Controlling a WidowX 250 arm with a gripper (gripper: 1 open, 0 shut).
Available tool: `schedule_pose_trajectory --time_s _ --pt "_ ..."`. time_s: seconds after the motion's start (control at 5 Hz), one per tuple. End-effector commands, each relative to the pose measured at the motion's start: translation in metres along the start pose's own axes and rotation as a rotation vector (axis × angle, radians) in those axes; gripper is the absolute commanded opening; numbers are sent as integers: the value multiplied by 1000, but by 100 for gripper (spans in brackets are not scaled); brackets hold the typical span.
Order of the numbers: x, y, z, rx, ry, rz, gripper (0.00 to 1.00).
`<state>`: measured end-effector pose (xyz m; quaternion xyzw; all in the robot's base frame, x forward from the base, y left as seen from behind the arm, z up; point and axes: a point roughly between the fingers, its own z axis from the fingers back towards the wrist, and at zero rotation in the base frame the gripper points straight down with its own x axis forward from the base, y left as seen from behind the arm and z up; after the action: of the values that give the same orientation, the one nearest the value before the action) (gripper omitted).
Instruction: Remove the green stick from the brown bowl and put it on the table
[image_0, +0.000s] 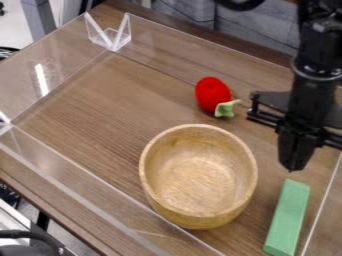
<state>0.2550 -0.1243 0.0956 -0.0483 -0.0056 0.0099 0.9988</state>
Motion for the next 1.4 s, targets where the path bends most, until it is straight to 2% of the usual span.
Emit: schedule_pose_trajectory --time_s 0.0,0.6,1.0,1.2 --pt "-5 7 14 -34 -55 -54 0" --pt "4 16 22 -41 -65 -95 0" --pt "20 31 18 -40 -87 -16 0" --pt "25 31 7 -37 -89 -14 0"
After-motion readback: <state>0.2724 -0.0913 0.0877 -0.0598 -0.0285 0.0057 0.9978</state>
